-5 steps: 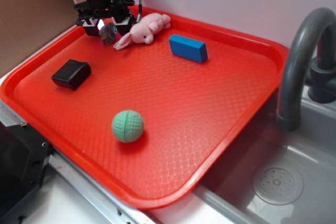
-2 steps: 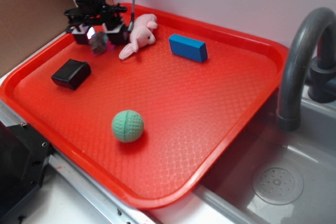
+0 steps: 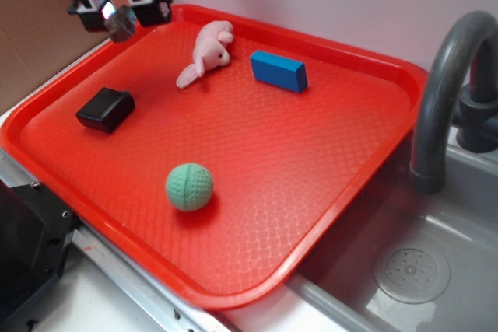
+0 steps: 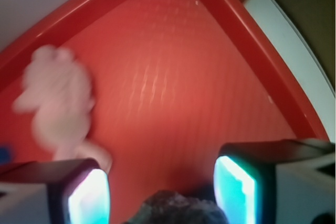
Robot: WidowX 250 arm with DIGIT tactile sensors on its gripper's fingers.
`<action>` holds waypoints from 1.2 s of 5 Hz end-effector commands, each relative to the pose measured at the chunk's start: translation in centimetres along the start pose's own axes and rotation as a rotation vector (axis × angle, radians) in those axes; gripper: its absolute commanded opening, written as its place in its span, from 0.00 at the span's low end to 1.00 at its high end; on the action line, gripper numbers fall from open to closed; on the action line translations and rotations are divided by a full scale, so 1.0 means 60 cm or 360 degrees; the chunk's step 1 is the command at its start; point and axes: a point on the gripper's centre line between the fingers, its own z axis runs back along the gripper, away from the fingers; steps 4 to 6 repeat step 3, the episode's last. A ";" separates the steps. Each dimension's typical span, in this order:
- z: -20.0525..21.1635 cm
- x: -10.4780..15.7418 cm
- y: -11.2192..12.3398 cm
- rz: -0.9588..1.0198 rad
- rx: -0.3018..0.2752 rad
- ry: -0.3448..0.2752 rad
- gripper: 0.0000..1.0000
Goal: Grab the rock.
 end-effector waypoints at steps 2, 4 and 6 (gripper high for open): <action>0.143 -0.114 -0.066 -0.0387 -0.0288 -0.0061 0.00; 0.126 -0.100 -0.050 -0.0387 -0.0284 -0.0013 0.00; 0.126 -0.100 -0.050 -0.0387 -0.0284 -0.0013 0.00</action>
